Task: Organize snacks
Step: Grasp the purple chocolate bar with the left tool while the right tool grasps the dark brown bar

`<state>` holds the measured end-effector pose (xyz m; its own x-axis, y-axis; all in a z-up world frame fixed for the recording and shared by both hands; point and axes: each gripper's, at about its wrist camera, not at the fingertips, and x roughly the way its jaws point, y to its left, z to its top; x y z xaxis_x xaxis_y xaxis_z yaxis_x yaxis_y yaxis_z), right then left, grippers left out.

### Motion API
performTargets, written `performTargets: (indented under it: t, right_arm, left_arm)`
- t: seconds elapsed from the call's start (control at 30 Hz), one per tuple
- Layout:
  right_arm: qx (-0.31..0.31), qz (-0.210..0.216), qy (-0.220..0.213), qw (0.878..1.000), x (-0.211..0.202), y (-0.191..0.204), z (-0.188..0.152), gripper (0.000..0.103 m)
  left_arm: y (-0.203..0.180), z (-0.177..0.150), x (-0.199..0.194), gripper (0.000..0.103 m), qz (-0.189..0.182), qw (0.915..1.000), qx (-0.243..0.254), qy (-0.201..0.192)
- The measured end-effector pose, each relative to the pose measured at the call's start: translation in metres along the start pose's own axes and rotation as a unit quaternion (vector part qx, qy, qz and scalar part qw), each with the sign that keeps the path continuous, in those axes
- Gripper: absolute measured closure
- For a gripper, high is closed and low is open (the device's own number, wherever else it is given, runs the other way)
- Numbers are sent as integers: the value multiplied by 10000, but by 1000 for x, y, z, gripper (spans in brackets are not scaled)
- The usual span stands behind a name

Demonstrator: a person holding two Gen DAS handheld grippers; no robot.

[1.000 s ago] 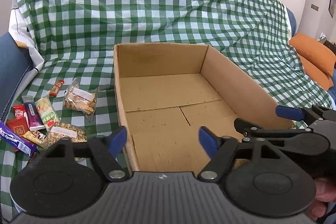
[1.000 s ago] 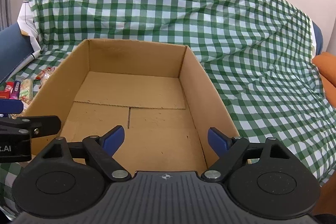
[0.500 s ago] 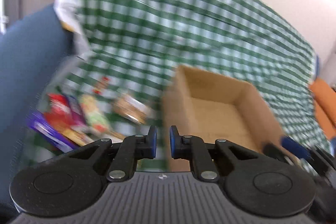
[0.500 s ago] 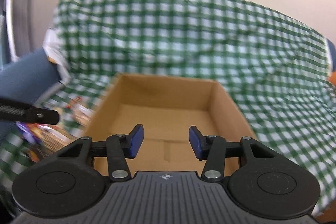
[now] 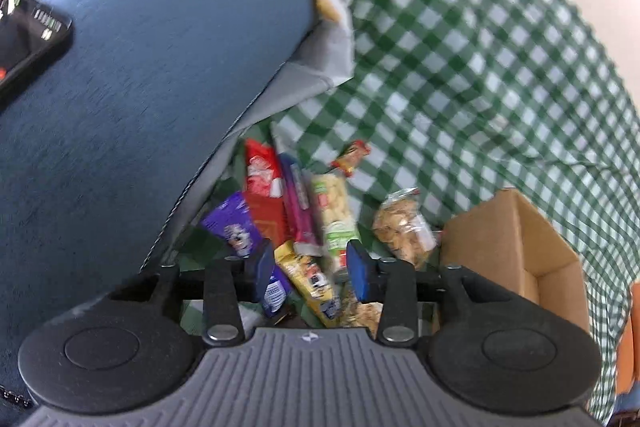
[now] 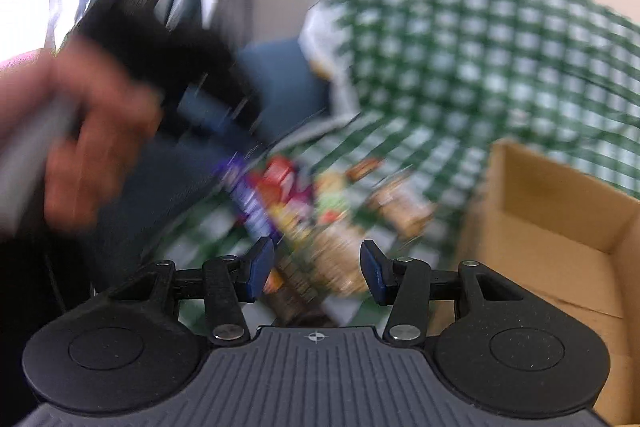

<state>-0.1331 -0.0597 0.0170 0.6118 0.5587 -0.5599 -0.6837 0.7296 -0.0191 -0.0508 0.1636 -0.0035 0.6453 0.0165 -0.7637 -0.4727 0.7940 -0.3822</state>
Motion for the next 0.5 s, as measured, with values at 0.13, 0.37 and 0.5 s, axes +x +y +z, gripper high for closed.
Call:
performTargets:
  t: [0.13,0.37,0.5]
  right_arm:
    - [-47,42,451,9990,36,0,-10,52]
    - [521,201,817,9951,53,-12,-8,47]
    - [431,399,981,9934,80,-11,-17,40]
  left_arm:
    - [14,2,16,59,218,9985,-352,347]
    - [29,4,37,59,411,9946,-672,675]
    - [26,5,44,60,519,9943,-586,725]
